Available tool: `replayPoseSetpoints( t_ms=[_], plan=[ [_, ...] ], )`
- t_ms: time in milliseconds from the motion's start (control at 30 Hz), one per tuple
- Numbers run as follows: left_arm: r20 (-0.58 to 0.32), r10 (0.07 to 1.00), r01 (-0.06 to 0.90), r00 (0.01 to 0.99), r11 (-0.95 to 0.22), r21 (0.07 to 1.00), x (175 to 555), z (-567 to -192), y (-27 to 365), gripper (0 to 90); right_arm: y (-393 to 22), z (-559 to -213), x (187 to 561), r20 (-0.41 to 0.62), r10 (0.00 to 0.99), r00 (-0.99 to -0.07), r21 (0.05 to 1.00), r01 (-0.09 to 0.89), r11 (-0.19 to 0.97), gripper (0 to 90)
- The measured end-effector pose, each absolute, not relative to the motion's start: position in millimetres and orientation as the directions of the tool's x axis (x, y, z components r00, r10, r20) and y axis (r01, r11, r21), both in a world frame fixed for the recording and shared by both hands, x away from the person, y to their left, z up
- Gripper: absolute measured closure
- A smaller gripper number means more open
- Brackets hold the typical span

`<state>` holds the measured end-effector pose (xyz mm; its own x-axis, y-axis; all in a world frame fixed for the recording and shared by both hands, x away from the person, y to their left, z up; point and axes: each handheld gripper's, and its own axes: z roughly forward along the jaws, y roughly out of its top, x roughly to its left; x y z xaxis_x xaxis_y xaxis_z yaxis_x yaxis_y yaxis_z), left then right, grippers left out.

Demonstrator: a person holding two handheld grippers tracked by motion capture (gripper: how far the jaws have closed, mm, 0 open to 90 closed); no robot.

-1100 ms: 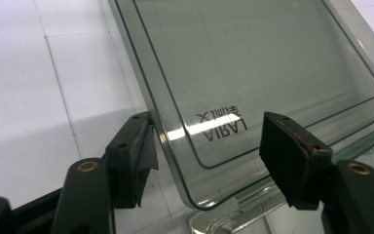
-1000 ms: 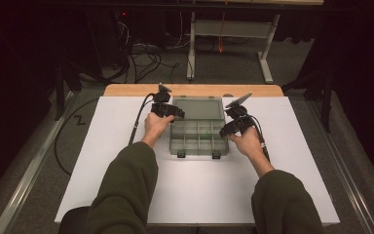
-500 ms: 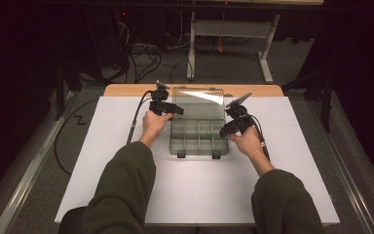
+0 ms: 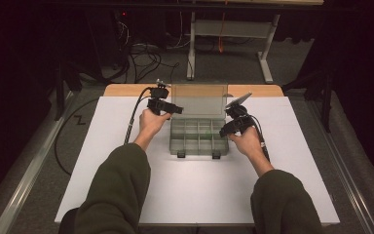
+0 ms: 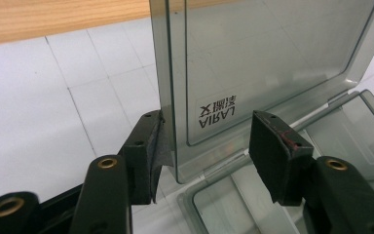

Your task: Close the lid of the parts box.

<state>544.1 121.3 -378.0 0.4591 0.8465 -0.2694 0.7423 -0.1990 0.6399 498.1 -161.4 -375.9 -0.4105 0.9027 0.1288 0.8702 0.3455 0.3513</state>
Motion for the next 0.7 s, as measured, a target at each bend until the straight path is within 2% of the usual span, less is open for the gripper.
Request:
replayPoseSetpoints(
  t_ms=[233,700],
  plan=[
    [-0.207,0.847,0.708,0.489,-0.248,0.661,536,-372,118,47.5,-161,-376,497,0.126,0.904,-0.409,0.359,0.868,0.343,62.2],
    [-0.154,0.837,0.666,0.525,-0.292,0.686,524,-361,117,47.0,-162,-377,494,0.123,0.904,-0.409,0.375,0.863,0.339,62.2]
  ],
)
